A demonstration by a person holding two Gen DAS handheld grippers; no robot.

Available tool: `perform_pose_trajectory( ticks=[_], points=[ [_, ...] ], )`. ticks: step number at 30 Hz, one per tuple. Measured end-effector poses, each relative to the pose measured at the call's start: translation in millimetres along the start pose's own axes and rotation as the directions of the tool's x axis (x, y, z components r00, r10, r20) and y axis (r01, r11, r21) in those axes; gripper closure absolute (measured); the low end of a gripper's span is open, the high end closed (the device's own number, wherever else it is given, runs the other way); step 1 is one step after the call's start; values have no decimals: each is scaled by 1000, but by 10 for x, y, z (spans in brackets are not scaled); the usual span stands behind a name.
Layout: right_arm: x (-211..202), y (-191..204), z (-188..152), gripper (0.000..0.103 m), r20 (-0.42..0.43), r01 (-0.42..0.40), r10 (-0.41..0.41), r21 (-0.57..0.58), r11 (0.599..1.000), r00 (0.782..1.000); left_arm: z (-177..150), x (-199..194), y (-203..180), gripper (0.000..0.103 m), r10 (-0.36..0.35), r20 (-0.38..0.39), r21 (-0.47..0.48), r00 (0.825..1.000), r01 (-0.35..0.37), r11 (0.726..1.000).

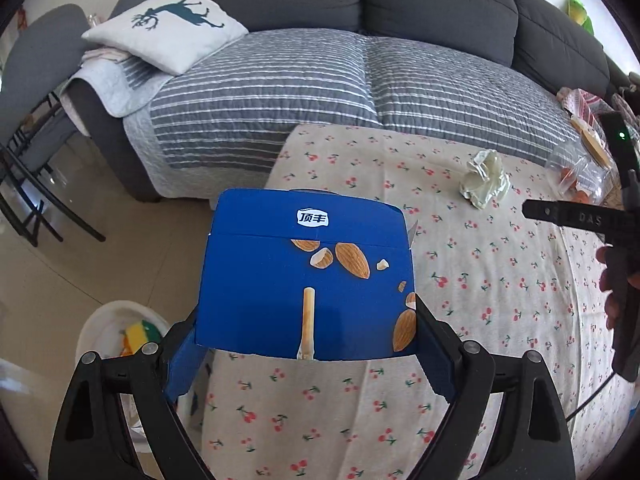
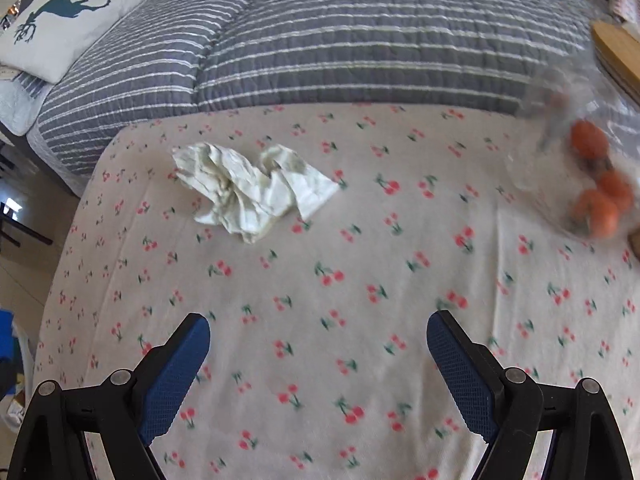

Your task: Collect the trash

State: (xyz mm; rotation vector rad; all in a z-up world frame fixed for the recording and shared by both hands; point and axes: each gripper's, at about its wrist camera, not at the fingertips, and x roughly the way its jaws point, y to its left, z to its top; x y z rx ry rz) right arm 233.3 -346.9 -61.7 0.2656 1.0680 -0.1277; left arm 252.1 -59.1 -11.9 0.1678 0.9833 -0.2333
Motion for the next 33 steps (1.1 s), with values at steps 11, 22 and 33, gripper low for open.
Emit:
perform_pose_trajectory(
  ticks=[11, 22, 33],
  points=[
    [788, 424, 474, 13, 1, 49, -49, -39, 998, 999, -59, -25, 474, 11, 9, -14, -56, 1000, -10, 998],
    [724, 552, 381, 94, -16, 21, -22, -90, 996, 1000, -112, -153, 563, 11, 1, 11, -77, 1000, 0, 997],
    [78, 497, 174, 35, 13, -48, 49, -82, 996, 999, -203, -223, 722, 11, 18, 7, -110, 1000, -17, 994]
  ],
)
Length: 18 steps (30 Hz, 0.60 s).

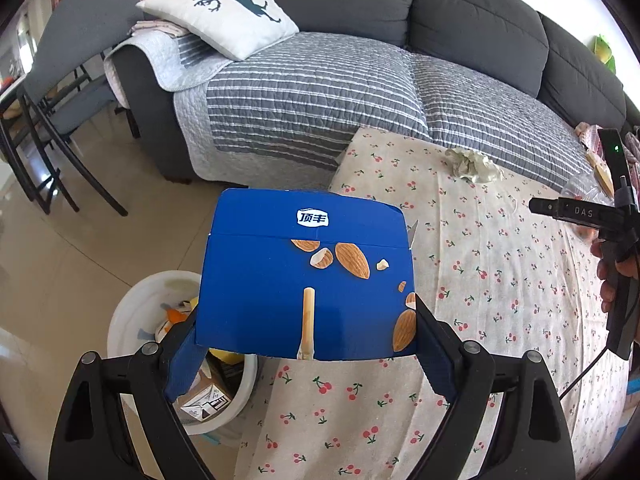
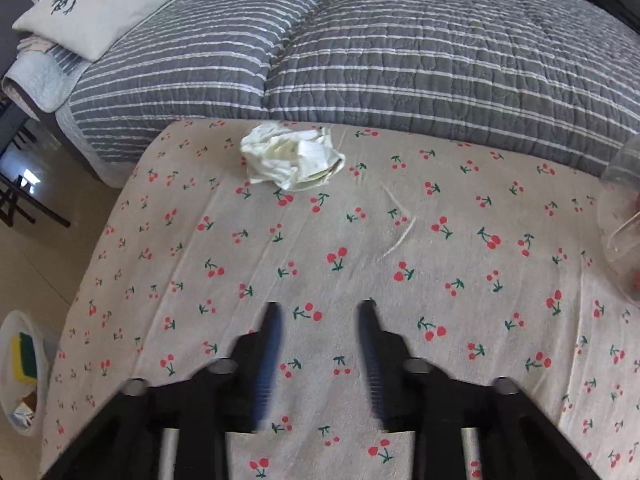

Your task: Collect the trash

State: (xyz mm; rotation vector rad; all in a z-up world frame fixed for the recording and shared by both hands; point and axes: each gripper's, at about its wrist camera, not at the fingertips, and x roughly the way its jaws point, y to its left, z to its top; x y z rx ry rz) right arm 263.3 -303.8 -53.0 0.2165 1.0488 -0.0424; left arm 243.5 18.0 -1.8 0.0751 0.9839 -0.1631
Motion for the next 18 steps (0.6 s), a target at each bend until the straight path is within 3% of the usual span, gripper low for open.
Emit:
perform_pose_trajectory(
  ticks=[4, 9, 13, 15, 18],
  points=[
    [121, 46, 211, 33, 31, 35, -35, 2, 999, 999, 27, 63, 76, 11, 18, 1, 5, 1000, -18, 1000],
    [441, 200, 526, 33, 37, 19, -18, -17, 1000, 999, 66, 140, 183, 11, 38, -4, 12, 999, -38, 999],
    [815, 342, 674, 34, -6, 28, -28, -46, 999, 1000, 102, 182, 271, 11, 52, -6, 3, 999, -52, 999],
    [995, 391, 679, 56, -35, 35, -37, -56, 998, 999, 104, 190, 303, 11, 56, -7, -5, 998, -56, 998],
    [1045, 444, 624, 63, -25, 72, -74, -85, 994, 997, 95, 178, 325, 11, 57, -5, -9, 998, -57, 998]
  ],
)
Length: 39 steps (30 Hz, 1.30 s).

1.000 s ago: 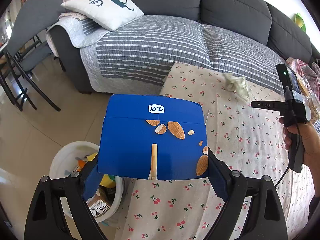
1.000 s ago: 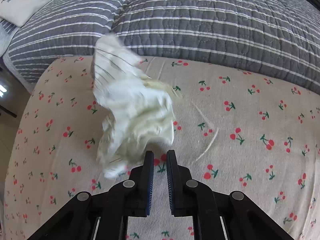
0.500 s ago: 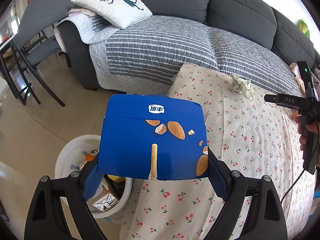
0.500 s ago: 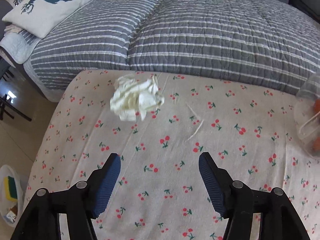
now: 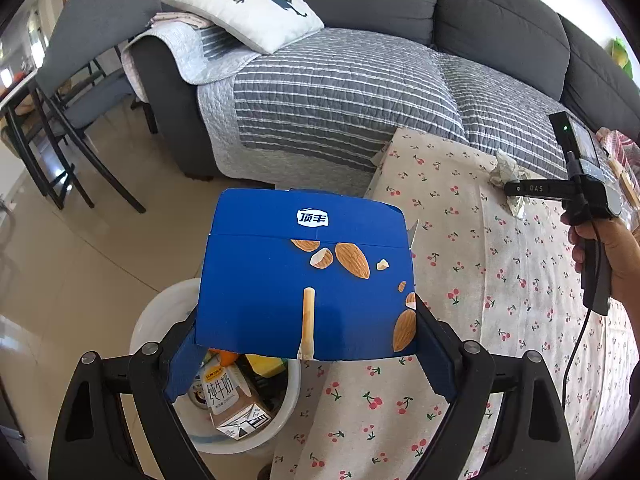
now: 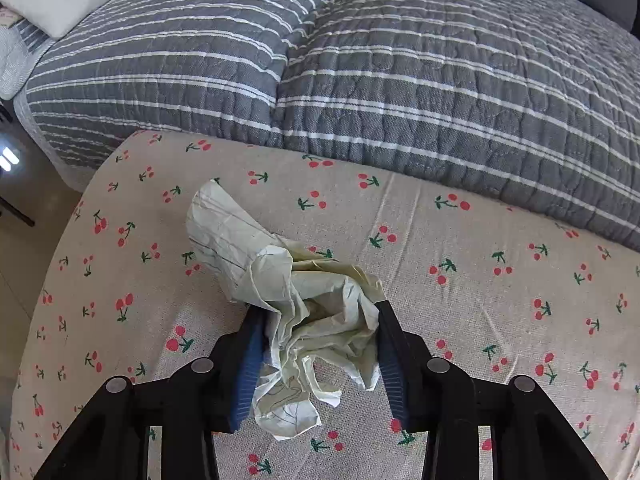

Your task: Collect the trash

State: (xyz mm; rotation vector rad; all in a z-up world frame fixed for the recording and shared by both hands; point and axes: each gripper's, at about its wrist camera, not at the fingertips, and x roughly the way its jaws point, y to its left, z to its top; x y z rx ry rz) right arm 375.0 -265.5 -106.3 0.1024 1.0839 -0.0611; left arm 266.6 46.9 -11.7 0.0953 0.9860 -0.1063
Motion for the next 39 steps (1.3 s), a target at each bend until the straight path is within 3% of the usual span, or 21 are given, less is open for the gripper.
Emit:
perform_pose_trajectory(
  ticks=[2, 7, 20, 31, 39],
  points=[
    [-77, -18, -28, 68, -11, -19, 19, 7, 1000, 1000, -17, -28, -2, 11, 1, 5, 3, 1000, -1, 1000],
    [-506, -32, -262, 69, -8, -43, 43, -10, 999, 999, -76, -146, -26, 11, -11, 24, 6, 1000, 11, 1000],
    [-1568, 137, -1269, 68, 4, -104, 105, -74, 992, 995, -294, -390, 95, 11, -21, 51, 11, 999, 20, 1000],
    [-1716, 621, -1617, 67, -4, -178, 179, -119, 977, 984, -463, -70, 682, 11, 17, -35, -82, 999, -20, 996],
    [-1589, 824, -1744, 67, -39, -179, 175, -159, 971, 984, -559, 312, 1147, 10, 69, -127, -156, 989, -88, 984]
  ],
)
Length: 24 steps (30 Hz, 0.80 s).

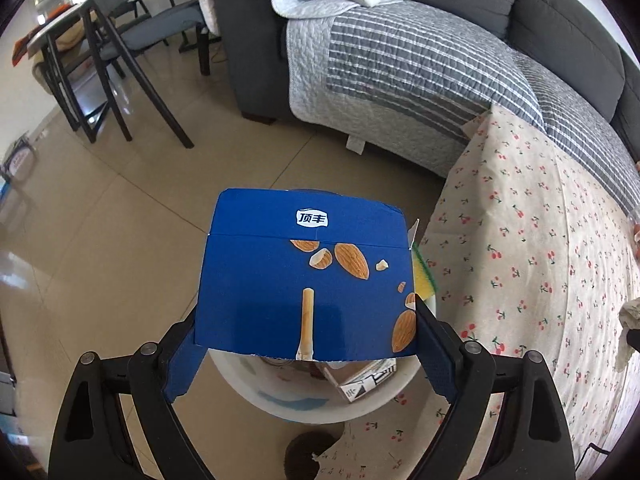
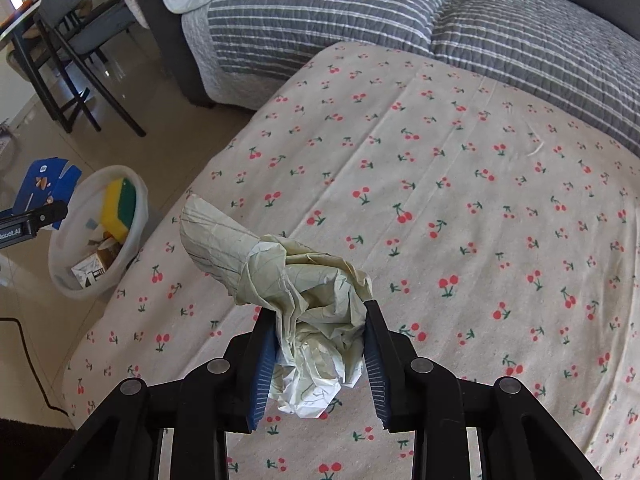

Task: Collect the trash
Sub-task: 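Carry the blue box and tissue with both tools to the wastebasket, opening the left tool, then open the right tool to drop the tissue into the wastebasket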

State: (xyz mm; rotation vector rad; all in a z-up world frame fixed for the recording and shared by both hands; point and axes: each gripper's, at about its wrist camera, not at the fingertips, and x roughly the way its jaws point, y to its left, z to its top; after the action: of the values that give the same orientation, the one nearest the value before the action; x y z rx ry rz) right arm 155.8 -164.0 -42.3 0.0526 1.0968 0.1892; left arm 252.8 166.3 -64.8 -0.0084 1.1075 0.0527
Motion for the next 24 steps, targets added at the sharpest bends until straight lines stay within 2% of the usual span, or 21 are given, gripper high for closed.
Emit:
perform_pose_trajectory(
  ticks=[4, 8, 13, 18, 24],
  points=[
    [18, 72, 4, 66, -2, -7, 7, -12, 1000, 1000, -23, 141, 86, 6, 15, -28, 12, 1000, -14, 1000],
    [26, 191, 26, 66, -4, -21, 21, -27, 999, 1000, -49, 92, 172, 0, 16, -3, 11, 1000, -16, 1000],
    [60, 443, 86, 66, -4, -54, 53, -42, 998, 999, -81, -58, 330, 0, 23, 24, 4, 999, -23, 1000],
    [195, 897, 232, 65, -1, -140, 140, -55, 989, 990, -166, -166, 511, 0, 78, 10, 4, 997, -78, 997],
    [592, 1614, 477, 65, -35, -226, 223, -83, 971, 974, -282, -200, 782, 0, 111, 0, -1, 994, -111, 994]
  ],
)
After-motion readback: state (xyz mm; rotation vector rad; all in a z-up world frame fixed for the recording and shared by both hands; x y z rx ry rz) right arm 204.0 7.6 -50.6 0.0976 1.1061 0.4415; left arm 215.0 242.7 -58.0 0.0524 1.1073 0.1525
